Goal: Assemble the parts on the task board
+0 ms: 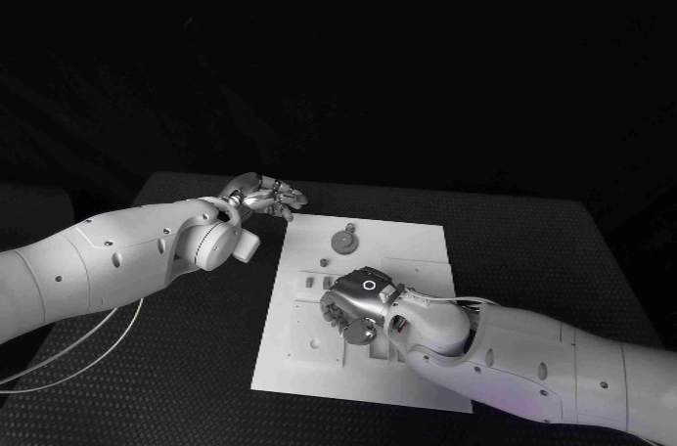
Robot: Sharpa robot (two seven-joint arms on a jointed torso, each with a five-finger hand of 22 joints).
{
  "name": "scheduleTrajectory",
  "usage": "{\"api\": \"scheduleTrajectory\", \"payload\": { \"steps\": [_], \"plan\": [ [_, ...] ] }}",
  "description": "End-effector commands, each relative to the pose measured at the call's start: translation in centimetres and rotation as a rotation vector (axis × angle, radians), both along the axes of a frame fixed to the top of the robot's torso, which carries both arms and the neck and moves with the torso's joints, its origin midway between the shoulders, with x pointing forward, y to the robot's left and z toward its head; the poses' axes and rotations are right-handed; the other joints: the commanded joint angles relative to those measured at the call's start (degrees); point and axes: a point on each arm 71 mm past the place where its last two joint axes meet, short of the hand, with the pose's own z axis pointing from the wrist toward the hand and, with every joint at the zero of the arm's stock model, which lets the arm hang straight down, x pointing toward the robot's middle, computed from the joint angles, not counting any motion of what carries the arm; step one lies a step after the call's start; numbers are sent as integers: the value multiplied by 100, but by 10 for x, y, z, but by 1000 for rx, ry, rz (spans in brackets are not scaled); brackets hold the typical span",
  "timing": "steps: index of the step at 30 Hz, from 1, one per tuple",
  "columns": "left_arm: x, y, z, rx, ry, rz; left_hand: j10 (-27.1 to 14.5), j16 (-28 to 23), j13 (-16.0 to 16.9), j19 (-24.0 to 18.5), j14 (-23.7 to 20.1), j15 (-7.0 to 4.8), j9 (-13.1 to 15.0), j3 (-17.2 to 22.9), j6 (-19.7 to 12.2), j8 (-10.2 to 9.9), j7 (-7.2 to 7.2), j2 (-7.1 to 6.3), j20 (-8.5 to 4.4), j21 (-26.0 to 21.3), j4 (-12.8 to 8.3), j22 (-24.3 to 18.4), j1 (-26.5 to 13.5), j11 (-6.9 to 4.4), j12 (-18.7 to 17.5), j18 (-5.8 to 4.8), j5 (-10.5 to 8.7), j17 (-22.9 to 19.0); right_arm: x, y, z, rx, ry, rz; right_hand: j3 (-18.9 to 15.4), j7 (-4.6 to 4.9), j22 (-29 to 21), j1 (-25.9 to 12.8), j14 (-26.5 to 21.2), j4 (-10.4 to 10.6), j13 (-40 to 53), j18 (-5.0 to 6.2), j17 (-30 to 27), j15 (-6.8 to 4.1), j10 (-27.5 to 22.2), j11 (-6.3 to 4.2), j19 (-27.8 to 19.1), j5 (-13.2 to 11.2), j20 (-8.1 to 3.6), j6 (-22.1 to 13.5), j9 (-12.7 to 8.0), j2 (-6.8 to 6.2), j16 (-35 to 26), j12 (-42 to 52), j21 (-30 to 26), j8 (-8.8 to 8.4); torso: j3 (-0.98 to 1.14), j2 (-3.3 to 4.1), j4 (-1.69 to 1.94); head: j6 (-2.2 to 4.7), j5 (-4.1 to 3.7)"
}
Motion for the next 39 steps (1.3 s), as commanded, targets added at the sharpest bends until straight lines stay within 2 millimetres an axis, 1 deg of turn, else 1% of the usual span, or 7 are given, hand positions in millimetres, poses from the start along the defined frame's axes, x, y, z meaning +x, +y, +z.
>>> {"api": "scheduleTrajectory", "payload": {
  "steps": [1,9,16,21,27,31,39],
  "plan": [
    [0,-2,1,-9,-1,-11,-50,-20,10,37,20,3,-7,-33,-38,10,-10,52,2,-38,7,-8,-1,7,-31,3,-20,9,-3,1,-6,-38,15,15,30,10,131,14,-4,-3,6,81,-10,-21,29,10,-5,8,-23,20,7,27,31,5,31,7,-2,0,1,-2,-3],
    [0,-2,1,-8,1,-11,-50,-22,10,38,21,3,-7,-34,-38,11,-10,52,2,-40,8,-8,-1,7,-31,3,-20,11,-4,0,-11,-55,40,14,17,41,131,-46,-35,-1,16,81,-24,16,-46,45,-64,6,-1,-39,4,10,54,-53,43,-40,-1,-2,-5,-14,5],
    [0,0,1,-8,2,-9,-51,-23,11,39,21,3,-8,-35,-39,11,-9,50,2,-42,8,-9,-2,7,-31,3,-20,14,-3,-3,-12,-44,54,8,-52,125,128,-198,-95,16,15,81,-41,86,-191,115,-135,3,35,-196,-18,-119,110,-163,72,-148,-1,-1,-5,-24,6],
    [0,0,1,-7,3,-6,-52,-25,11,38,20,3,-8,-36,-41,11,-9,48,3,-44,8,-9,-2,8,-31,2,-20,15,-1,-5,-11,-19,51,-9,-33,280,124,-226,-160,23,-9,81,-69,150,-369,187,-184,6,52,-553,-99,-217,146,-290,87,-359,1,0,-8,-17,6],
    [0,1,1,-6,4,-6,-56,-29,11,37,18,4,-9,-37,-45,10,-8,44,3,-47,8,-10,-3,9,-33,2,-20,18,0,-6,-10,-1,48,-24,-13,493,124,-226,-331,35,-141,78,-101,318,-809,363,-319,5,107,-1030,-223,-421,167,-568,68,-610,1,-1,-4,-15,2],
    [0,1,1,-6,4,-5,-58,-31,11,37,17,5,-9,-37,-47,9,-7,43,3,-49,8,-10,-2,10,-34,2,-20,19,1,-10,-9,11,43,-35,-11,504,141,-189,-614,52,-264,57,-89,453,-1107,498,-539,-1,186,-1255,-282,-512,261,-646,67,-697,1,-1,-1,-11,-6],
    [0,3,1,-5,4,-2,-60,-34,12,37,16,5,-10,-36,-50,9,-6,44,3,-52,7,-11,2,10,-34,2,-20,22,2,-20,-1,22,28,-47,-2,508,138,-146,-703,58,-338,80,-109,482,-1179,528,-600,1,224,-1296,-294,-534,370,-629,124,-679,2,-1,-3,6,-11]
  ]
}}
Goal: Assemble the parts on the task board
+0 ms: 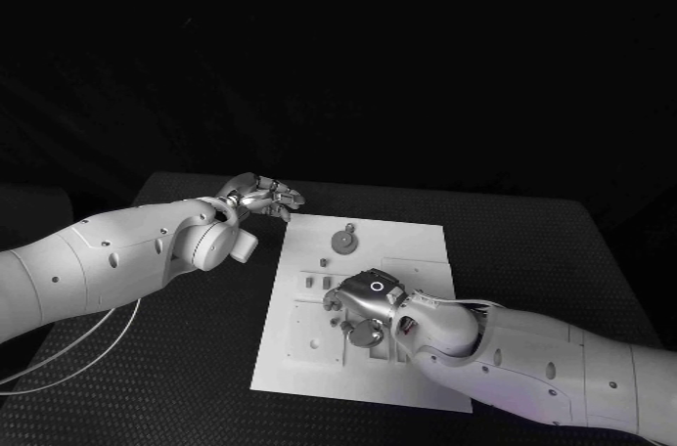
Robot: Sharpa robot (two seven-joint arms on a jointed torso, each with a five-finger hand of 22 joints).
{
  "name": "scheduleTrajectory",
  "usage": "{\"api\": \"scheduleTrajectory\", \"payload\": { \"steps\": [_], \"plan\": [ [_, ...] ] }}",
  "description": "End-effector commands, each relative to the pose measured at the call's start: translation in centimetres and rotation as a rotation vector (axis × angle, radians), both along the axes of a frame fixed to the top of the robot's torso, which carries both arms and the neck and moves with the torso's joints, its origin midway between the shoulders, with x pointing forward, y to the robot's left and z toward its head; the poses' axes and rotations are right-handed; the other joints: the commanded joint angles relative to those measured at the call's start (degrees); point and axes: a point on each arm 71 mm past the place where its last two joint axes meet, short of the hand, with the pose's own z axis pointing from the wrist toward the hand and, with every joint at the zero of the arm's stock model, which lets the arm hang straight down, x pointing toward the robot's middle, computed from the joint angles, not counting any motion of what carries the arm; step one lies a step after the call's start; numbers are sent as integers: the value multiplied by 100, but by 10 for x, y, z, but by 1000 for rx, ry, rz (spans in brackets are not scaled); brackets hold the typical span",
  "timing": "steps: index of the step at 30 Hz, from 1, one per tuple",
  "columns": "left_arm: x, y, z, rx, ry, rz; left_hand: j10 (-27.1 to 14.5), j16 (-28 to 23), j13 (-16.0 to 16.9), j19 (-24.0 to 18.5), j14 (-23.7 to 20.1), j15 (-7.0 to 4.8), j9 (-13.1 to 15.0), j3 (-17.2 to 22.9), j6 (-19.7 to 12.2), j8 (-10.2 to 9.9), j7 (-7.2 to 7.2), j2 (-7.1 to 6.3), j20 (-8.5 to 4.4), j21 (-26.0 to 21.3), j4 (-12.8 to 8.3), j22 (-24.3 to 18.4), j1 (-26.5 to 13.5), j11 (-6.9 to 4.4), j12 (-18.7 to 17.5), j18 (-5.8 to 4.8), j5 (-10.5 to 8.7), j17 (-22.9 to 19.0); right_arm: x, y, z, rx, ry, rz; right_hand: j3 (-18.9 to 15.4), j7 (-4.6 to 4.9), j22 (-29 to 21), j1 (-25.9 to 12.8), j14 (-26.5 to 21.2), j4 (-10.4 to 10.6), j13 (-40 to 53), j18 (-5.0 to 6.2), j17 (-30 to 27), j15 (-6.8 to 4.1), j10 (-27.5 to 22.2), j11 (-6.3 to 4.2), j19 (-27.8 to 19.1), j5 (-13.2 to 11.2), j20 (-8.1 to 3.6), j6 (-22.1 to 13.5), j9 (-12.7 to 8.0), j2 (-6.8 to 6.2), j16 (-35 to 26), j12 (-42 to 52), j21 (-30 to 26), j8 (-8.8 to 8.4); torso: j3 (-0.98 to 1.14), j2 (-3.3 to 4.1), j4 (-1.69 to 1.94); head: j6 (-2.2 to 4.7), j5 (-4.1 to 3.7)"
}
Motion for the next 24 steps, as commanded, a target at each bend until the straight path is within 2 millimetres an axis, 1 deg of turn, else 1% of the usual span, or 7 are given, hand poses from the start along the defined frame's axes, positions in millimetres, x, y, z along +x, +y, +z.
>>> {"api": "scheduleTrajectory", "payload": {
  "steps": [1,4,12,16,19,23,24],
  "plan": [
    [0,-1,1,-8,-1,-9,-39,-34,9,37,16,5,-5,-36,-50,9,-6,44,3,-30,7,-7,3,-11,-34,2,-20,6,2,-6,4,-2,-5,-23,16,4,136,17,-49,7,6,80,-9,14,-9,-3,-49,-3,1,-31,-7,-29,29,21,22,-1,0,0,-1,14,-7],
    [0,0,1,-7,-1,-7,-39,-35,9,37,16,5,-5,-35,-50,9,-6,44,3,-31,7,-7,4,-11,-34,2,-20,7,4,-11,12,21,-7,-31,28,8,135,36,-53,13,-5,80,-19,11,4,-6,-47,-3,5,-13,-4,-14,57,33,42,19,1,0,-3,33,-19],
    [0,0,2,-8,-6,-8,-40,-37,10,38,16,5,-5,-35,-51,10,-6,43,3,-33,7,-7,5,-10,-34,2,-20,10,18,-35,50,142,5,-87,12,8,132,8,17,61,-7,80,-71,-55,186,-74,24,-6,-21,5,-7,26,200,126,158,72,4,-2,-9,107,-64],
    [0,2,2,-6,-10,0,-39,-37,10,38,16,6,-5,-37,-51,11,-6,40,4,-34,8,-7,3,-10,-33,1,-21,11,30,-57,71,167,11,-124,-91,29,127,-183,86,196,-2,80,-115,-96,307,-115,87,-15,-47,-32,-22,-67,278,180,230,77,3,-3,-12,134,-71],
    [1,2,2,-7,-10,-1,-39,-38,11,38,17,6,-5,-37,-50,12,-6,39,4,-34,8,-7,3,-10,-33,1,-20,12,34,-74,78,139,11,-148,-212,12,123,-353,80,286,-13,80,-154,-98,311,-124,79,-20,-58,-73,-34,-147,295,173,247,74,1,-2,-12,153,-97],
    [1,3,2,-6,-12,2,-37,-38,11,39,17,6,-5,-38,-48,13,-6,37,4,-35,9,-7,2,-11,-32,1,-20,14,36,-93,80,74,9,-178,-546,-60,119,-568,7,318,-49,80,-204,-66,221,-83,4,-28,-58,-233,-64,-217,312,115,250,30,-4,-7,-13,162,-121],
    [1,3,2,-6,-13,2,-37,-39,11,39,17,6,-4,-38,-48,13,-6,36,4,-35,9,-7,2,-11,-32,1,-20,14,37,-96,79,56,13,-183,-649,-111,117,-627,-32,328,-68,80,-220,-38,158,-60,-31,-29,-49,-312,-77,-239,312,79,242,4,-2,-6,-13,164,-120]
  ]
}}
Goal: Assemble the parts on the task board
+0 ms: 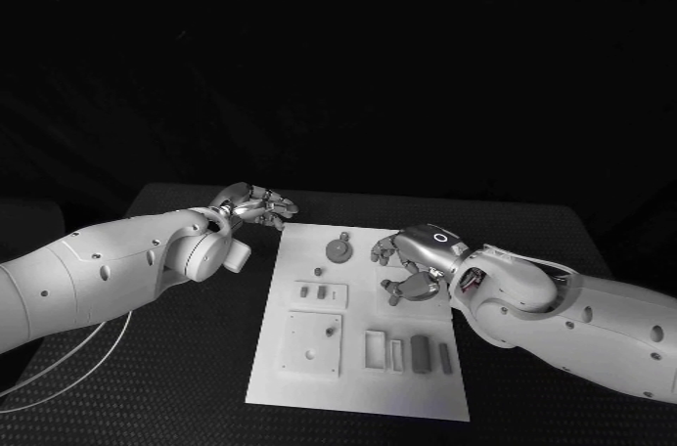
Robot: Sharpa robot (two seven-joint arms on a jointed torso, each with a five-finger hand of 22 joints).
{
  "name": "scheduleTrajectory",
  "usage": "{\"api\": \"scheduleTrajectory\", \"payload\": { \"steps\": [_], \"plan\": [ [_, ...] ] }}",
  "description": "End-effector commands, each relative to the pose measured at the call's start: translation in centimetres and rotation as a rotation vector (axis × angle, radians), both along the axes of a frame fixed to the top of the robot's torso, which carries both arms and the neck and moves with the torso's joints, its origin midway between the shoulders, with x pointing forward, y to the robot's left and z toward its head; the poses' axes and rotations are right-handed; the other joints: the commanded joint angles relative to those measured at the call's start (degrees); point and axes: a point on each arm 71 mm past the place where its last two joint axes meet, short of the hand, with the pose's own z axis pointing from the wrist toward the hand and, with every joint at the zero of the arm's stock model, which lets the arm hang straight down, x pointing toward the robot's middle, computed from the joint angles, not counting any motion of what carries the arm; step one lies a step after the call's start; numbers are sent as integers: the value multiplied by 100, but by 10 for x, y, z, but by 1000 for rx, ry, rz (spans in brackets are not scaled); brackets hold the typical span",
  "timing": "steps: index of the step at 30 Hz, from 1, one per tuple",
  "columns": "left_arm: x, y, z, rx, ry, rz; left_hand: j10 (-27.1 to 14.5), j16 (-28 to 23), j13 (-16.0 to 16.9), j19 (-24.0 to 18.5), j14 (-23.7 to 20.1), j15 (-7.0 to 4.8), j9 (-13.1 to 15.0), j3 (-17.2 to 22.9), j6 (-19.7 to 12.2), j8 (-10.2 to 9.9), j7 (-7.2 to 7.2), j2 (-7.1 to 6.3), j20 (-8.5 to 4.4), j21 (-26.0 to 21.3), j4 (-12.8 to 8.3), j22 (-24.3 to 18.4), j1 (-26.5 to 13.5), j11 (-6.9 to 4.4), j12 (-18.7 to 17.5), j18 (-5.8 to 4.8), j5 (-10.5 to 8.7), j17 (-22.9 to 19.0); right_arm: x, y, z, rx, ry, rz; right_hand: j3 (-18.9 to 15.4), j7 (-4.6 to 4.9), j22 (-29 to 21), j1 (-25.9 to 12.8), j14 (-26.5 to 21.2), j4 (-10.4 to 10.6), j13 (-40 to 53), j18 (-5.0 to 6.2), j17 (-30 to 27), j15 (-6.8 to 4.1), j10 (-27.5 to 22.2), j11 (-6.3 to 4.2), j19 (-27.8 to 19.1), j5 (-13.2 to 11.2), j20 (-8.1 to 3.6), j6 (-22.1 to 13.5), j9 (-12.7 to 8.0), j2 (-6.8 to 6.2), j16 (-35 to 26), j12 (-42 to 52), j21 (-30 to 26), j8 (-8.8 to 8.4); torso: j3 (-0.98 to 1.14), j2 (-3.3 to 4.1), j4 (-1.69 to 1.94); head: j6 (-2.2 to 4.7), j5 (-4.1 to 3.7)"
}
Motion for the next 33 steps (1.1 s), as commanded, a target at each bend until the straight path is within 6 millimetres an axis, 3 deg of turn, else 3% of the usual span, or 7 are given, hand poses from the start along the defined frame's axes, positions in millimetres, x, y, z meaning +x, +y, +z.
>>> {"api": "scheduleTrajectory", "payload": {
  "steps": [1,4,8,17,21,27,33],
  "plan": [
    [1,-1,2,-8,-12,-5,-37,-39,7,39,17,6,-5,-39,-48,13,-6,36,4,-35,9,-8,1,-11,-32,1,-20,10,-1,-6,-6,-75,66,-4,-193,-61,117,-130,-100,13,-32,109,-25,29,-128,32,-105,-32,9,-135,-22,-34,21,-73,-2,-62,-1,1,3,10,-14],
    [1,-1,2,-8,-12,-6,-37,-39,8,40,18,6,-5,-39,-47,14,-7,35,4,-36,10,-8,1,-11,-31,1,-20,11,0,-13,-10,-123,92,-16,-376,-218,106,-200,-210,54,-98,109,-68,108,-353,116,-202,-18,42,-312,-42,-61,29,-139,-43,-102,7,1,7,7,-16],
    [1,-1,2,-8,-12,-6,-36,-40,8,41,18,5,-5,-38,-47,15,-7,36,4,-37,10,-8,2,-11,-31,1,-20,12,4,-19,-16,-167,120,-27,-509,-283,102,-244,-313,113,-151,109,-110,160,-504,167,-287,-19,76,-445,-46,-79,47,-127,-82,-113,6,7,11,3,-19],
    [1,-3,2,-10,-11,-11,-35,-41,9,43,20,5,-4,-38,-46,17,-7,36,4,-38,12,-8,2,-12,-30,1,-20,16,7,-19,-30,-189,138,-28,-578,-225,105,-182,-315,149,-167,109,-141,158,-506,165,-273,-11,67,-441,-16,-1,115,-90,-70,-46,4,10,10,5,-25],
    [1,-3,2,-10,-11,-11,-35,-42,10,44,20,5,-4,-38,-46,17,-8,37,4,-39,13,-8,2,-12,-30,2,-20,17,9,-16,-37,-191,139,-24,-566,-159,107,-45,-280,120,-169,109,-168,142,-465,148,-231,-8,44,-380,12,105,164,-61,-48,26,2,11,18,5,-34],
    [1,-3,2,-11,-10,-13,-35,-43,10,45,21,5,-4,-38,-46,18,-8,39,4,-40,14,-8,2,-12,-29,2,-20,19,8,-12,-47,-194,147,-20,-527,-50,102,146,-211,-2,-147,109,-229,57,-269,58,-177,3,21,-286,35,310,212,33,-28,117,-3,11,33,-19,-37],
    [1,-3,2,-10,-9,-12,-35,-44,11,46,22,5,-4,-37,-46,19,-8,40,3,-40,16,-8,2,-12,-29,2,-20,21,8,-12,-50,-189,142,-20,-340,32,97,255,-87,-41,-96,109,-311,-75,119,-78,-86,11,-6,53,78,473,244,207,-2,304,1,9,20,-39,-14]
  ]
}}
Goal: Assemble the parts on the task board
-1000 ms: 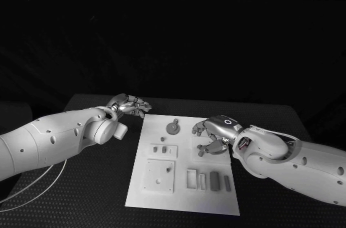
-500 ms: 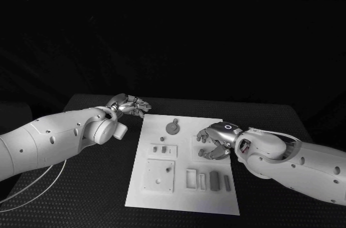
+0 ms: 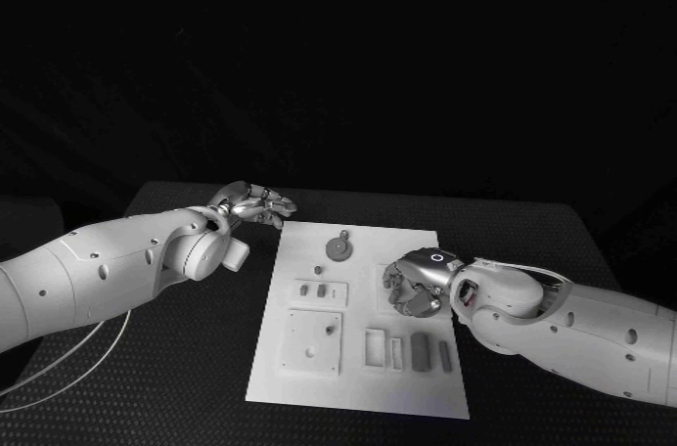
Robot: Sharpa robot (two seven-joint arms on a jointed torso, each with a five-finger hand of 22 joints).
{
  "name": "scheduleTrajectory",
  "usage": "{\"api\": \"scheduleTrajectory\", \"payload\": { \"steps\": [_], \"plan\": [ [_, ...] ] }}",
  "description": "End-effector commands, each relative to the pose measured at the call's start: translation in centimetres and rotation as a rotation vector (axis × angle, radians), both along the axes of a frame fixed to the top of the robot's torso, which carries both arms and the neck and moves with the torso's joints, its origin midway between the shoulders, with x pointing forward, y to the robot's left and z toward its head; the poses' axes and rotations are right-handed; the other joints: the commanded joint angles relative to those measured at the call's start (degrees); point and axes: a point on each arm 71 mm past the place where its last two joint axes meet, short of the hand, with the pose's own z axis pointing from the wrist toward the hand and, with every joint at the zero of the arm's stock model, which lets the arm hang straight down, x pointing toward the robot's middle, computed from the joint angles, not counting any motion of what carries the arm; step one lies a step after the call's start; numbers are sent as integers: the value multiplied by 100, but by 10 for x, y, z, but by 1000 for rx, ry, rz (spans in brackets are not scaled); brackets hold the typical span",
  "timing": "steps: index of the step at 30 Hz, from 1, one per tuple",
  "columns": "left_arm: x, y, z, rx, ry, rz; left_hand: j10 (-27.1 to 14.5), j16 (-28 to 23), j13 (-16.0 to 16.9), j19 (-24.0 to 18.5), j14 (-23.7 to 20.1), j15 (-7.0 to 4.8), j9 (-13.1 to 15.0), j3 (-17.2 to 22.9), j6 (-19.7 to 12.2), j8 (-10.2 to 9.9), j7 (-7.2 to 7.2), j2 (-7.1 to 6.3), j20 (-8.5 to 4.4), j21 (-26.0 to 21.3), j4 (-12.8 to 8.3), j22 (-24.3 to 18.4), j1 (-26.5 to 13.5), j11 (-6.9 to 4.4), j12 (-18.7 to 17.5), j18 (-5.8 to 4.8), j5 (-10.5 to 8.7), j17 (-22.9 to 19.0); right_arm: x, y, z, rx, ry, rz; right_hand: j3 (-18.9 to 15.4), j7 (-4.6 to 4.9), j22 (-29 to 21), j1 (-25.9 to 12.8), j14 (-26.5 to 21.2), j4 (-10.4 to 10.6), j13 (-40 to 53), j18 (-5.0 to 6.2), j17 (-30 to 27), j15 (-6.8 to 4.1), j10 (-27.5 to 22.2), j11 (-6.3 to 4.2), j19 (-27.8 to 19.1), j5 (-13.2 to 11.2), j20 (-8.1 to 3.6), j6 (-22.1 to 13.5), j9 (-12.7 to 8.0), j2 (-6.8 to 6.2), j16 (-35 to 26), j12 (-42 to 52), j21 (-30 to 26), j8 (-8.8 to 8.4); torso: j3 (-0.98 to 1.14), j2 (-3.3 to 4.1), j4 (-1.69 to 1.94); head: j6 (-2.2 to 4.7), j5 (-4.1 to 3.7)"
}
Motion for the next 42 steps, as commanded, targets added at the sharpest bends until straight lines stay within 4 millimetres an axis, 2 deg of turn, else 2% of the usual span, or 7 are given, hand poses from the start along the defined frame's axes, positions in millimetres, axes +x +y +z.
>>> {"api": "scheduleTrajectory", "payload": {
  "steps": [1,5,11,18,28,35,42],
  "plan": [
    [0,-2,2,-10,-7,-11,-35,-22,8,47,22,5,-5,-24,-46,19,-8,41,3,-41,2,-8,2,-12,-29,2,-20,6,0,0,0,-5,-13,14,121,32,100,12,43,4,18,36,-43,-63,175,-41,63,10,-12,166,14,65,34,69,26,74,-1,-2,-7,-8,5],
    [0,-2,2,-10,-7,-11,-35,-23,8,47,22,5,-5,-24,-46,19,-8,41,3,-41,3,-8,1,-12,-29,2,-20,7,0,1,0,-7,-18,17,202,9,104,8,89,-34,38,36,-92,-123,361,-102,96,4,-28,351,33,152,44,131,38,156,-7,-2,-12,-17,8],
    [0,-2,2,-10,-6,-11,-36,-23,9,48,23,5,-5,-24,-46,20,-8,43,3,-42,5,-8,0,-12,-28,2,-20,9,-2,4,-1,-1,-20,26,250,-83,108,-28,159,-143,95,36,-151,-218,636,-204,155,3,-54,606,73,334,68,224,66,256,1,-1,-12,-23,13],
    [0,-1,1,-10,-4,-12,-36,-25,9,49,23,4,-5,-23,-47,20,-8,45,3,-43,6,-8,1,-12,-28,2,-20,11,-3,6,-3,-5,-19,22,260,-106,107,-72,197,-159,121,36,-170,-239,690,-228,193,3,-67,670,84,397,87,235,82,271,0,-2,-5,-34,14],
    [0,-1,1,-9,-2,-11,-37,-28,10,50,24,4,-6,-24,-48,21,-8,45,3,-46,6,-8,2,-12,-28,2,-20,15,-2,7,-3,-4,-24,13,247,-105,101,-201,206,-92,135,36,-197,-239,685,-227,205,4,-70,674,79,306,90,208,77,248,-6,-4,-11,-46,15],
    [0,0,1,-9,-2,-10,-38,-29,11,50,23,4,-6,-23,-49,21,-8,45,3,-48,5,-8,5,-12,-28,2,-20,17,-2,8,-2,13,-27,17,254,-50,96,-304,190,43,140,36,-224,-207,584,-190,213,0,-78,557,43,68,100,127,64,152,-4,-5,-7,-48,11],
    [0,0,1,-9,-2,-10,-38,-31,11,50,23,4,-6,-22,-49,22,-8,45,2,-49,5,-8,8,-12,-28,2,-20,20,-3,9,-1,22,-39,16,263,-59,98,-310,191,126,204,36,-235,-231,662,-217,225,-3,-87,585,48,14,115,175,63,157,-3,-5,-12,-48,16]
  ]
}}
